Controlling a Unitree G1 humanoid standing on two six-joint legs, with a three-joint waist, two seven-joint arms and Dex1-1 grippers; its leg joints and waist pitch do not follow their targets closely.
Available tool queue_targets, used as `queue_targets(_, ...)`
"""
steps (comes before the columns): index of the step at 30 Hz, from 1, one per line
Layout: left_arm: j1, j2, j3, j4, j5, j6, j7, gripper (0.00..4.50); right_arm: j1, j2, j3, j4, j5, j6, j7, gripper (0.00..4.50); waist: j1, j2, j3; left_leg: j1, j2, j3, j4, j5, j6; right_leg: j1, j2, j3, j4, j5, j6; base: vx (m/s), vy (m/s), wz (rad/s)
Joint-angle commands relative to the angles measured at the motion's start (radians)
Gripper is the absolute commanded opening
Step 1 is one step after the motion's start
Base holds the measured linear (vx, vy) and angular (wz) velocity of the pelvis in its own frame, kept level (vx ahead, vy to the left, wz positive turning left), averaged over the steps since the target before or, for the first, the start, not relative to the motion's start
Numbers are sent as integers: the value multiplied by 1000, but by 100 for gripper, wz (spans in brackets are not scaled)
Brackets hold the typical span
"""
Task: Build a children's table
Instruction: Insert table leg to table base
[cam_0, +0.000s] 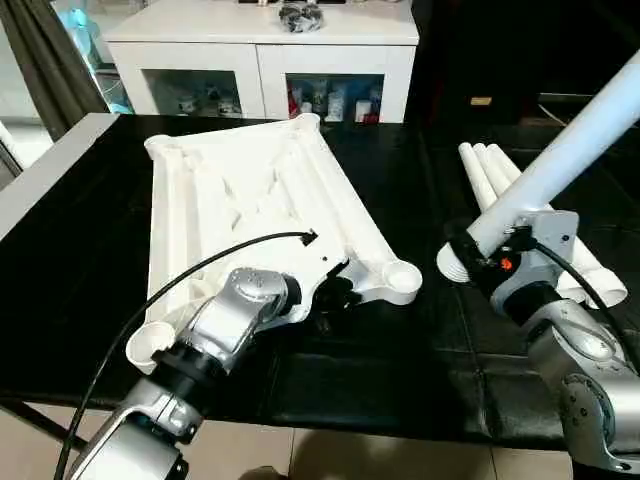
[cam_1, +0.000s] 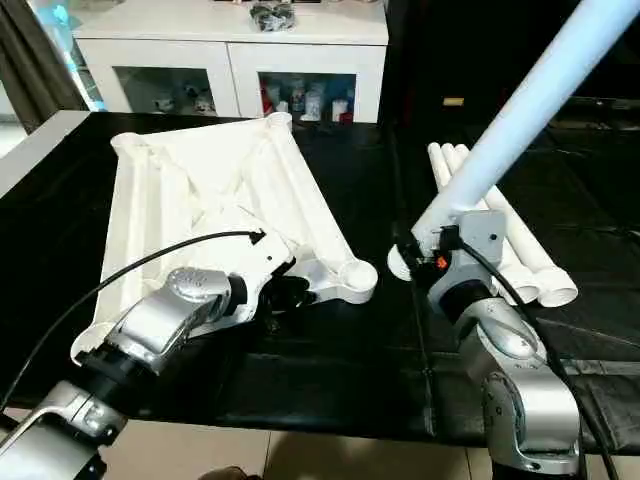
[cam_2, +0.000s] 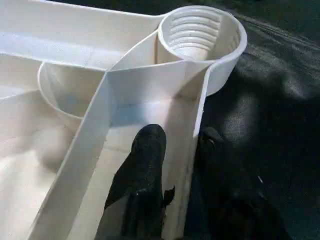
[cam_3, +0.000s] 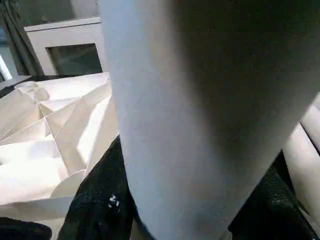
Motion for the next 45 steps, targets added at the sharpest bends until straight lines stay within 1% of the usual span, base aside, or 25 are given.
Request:
queue_targets(1, -19, -10, 16, 40, 9, -9, 4, 120, -10, -1, 9, -9, 4, 0, 6, 194, 1, -17, -61, 19, 67, -22, -67, -132, 40, 43, -119, 56, -88, -88, -145, 0, 0, 0)
queue_targets(4, -58, -42, 55, 108, -6, -32, 26, 120, -11, -3, 10, -10, 10, 1, 11, 194, 2, -18, -59, 23, 65, -20, -66, -147, 45, 39, -117, 55, -93, -115, -146, 0, 0, 0)
queue_targets(5, -75, -56, 82, 129, -25, -31, 39, 120, -12, -1, 10, -9, 11, -1, 11, 194, 2, -20, -58, 23, 64, -19, -67, -155, 43, 41, -119, 55, -95, -134, -148, 0, 0, 0)
queue_targets(6, -90, -62, 98, 137, -36, -29, 45, 120, -11, 1, 10, -10, 14, -3, 12, 194, 4, -19, -59, 22, 67, -21, -68, -159, 41, 43, -122, 54, -94, -143, -149, 0, 0, 0)
queue_targets(7, -91, -62, 99, 137, -36, -29, 46, 120, -11, 1, 10, -11, 14, -3, 13, 194, 4, -18, -60, 24, 70, -23, -69, -159, 41, 40, -122, 54, -93, -135, -151, 0, 0, 0)
queue_targets(8, -99, -65, 106, 141, -40, -29, 47, 120, -11, 2, 9, -11, 15, -5, 14, 194, 0, -22, -59, 21, 70, -23, -71, -159, 42, 41, -121, 54, -91, -129, -151, 0, 0, 0)
queue_targets(9, -116, -76, 135, 136, -64, -16, 49, 120, -11, 8, 4, -11, 13, -10, 7, 194, -1, -28, -59, 20, 68, -21, -70, -151, 47, 43, -121, 52, -89, -121, -155, 0, 0, 0)
queue_targets(10, -121, -82, 148, 129, -75, -14, 53, 120, -11, 8, 4, -10, 14, -7, 7, 194, 0, -26, -60, 21, 67, -21, -69, -149, 49, 41, -122, 52, -89, -118, -158, 0, 0, 0)
queue_targets(13, -128, -94, 176, 106, -101, 7, 56, 120, -13, 11, 4, -11, 21, 2, 9, 194, 2, -29, -59, 20, 68, -18, -65, -129, 61, 41, -124, 53, -89, -101, -168, 0, 0, 0)
queue_targets(14, -132, -95, 179, 102, -102, 3, 54, 120, -15, 11, 6, -11, 21, 1, 10, 194, 4, -25, -60, 19, 67, -19, -65, -119, 66, 41, -122, 52, -86, -90, -168, 0, 0, 0)
queue_targets(15, -134, -98, 186, 98, -96, 5, 62, 120, -17, 13, 11, -14, 23, 2, 12, 194, 3, -25, -61, 19, 68, -18, -64, -113, 70, 41, -121, 52, -86, -75, -167, 0, 0, 0)
queue_targets(20, -101, -76, 154, 78, -54, -30, 62, 120, -6, 19, 22, -25, 34, 9, 16, 194, 3, -23, -60, 20, 69, -20, -67, -126, 72, 42, -121, 52, -89, -85, -160, 0, 0, 0)
queue_targets(21, -94, -67, 148, 68, -46, -38, 59, 120, -4, 24, 23, -25, 34, -4, 17, 194, 2, -26, -60, 18, 68, -20, -68, -129, 68, 43, -120, 52, -89, -91, -157, 0, 0, 0)
queue_targets(23, -90, -49, 139, 51, -30, -52, 50, 120, -6, 34, 20, -23, 29, -29, 13, 194, 2, -25, -59, 19, 70, -20, -70, -137, 63, 40, -122, 52, -90, -107, -153, 0, 0, 0)
queue_targets(25, -89, -35, 143, 28, -31, -47, 41, 120, -15, 61, 4, -13, 55, -70, 24, 194, 3, -23, -60, 21, 71, -19, -70, -144, 57, 38, -124, 53, -90, -116, -151, 0, 0, 0)
queue_targets(28, -84, -23, 145, 11, -27, -47, 38, 120, -19, 44, 11, -16, 34, -54, 14, 194, 3, -21, -60, 22, 72, -19, -71, -135, 54, 38, -121, 52, -88, -87, -157, 0, 0, 0)
queue_targets(29, -78, -16, 138, 2, -17, -53, 34, 120, -21, 44, 10, -16, 37, -48, 12, 194, 3, -26, -60, 22, 72, -18, -71, -132, 56, 39, -121, 53, -87, -80, -157, 0, 0, 0)
queue_targets(34, -44, 20, 92, -34, 16, -68, -2, 120, -25, 44, 7, -17, 44, -20, 1, 194, 3, -23, -61, 20, 70, -19, -71, -117, 61, 40, -121, 52, -85, -63, -151, 0, 0, 0)
queue_targets(35, -40, 28, 79, -38, 25, -74, -11, 120, -26, 42, 8, -17, 44, -17, 2, 194, 2, -26, -60, 20, 70, -18, -72, -118, 61, 40, -120, 52, -86, -69, -149, 0, 0, 0)
queue_targets(36, -36, 34, 68, -40, 30, -72, -20, 120, -27, 40, 8, -16, 43, -13, 3, 194, 3, -18, -60, 20, 71, -19, -72, -120, 58, 38, -121, 52, -86, -75, -147, 0, 0, 0)
queue_targets(37, -35, 38, 63, -42, 33, -70, -26, 120, -27, 40, 10, -16, 42, -13, 4, 194, 3, -17, -60, 21, 71, -19, -72, -124, 55, 38, -121, 53, -87, -77, -146, 0, 0, 0)
queue_targets(38, -32, 44, 53, -44, 38, -71, -38, 120, -27, 39, 13, -13, 40, -19, 9, 194, 3, -18, -60, 21, 72, -19, -73, -129, 52, 37, -121, 53, -88, -80, -146, 0, 0, 0)
queue_targets(39, -33, 48, 43, -41, 42, -60, -45, 120, -24, 37, 17, -8, 37, -26, 10, 194, 4, -15, -60, 22, 72, -20, -74, -136, 47, 37, -122, 53, -87, -83, -147, 0, 0, 0)
queue_targets(41, -36, 50, 35, -34, 48, -60, -49, 120, -20, 35, 20, -3, 29, -33, 10, 194, 3, -14, -59, 23, 72, -21, -76, -149, 39, 37, -120, 52, -87, -87, -148, 0, 0, 0)
queue_targets(45, -40, 56, 16, -13, 65, -56, -83, 120, -7, 38, 18, -10, 38, -30, 5, 194, 3, -12, -62, 23, 71, -21, -74, -141, 37, 39, -122, 54, -85, -51, -154, 0, 0, 0)
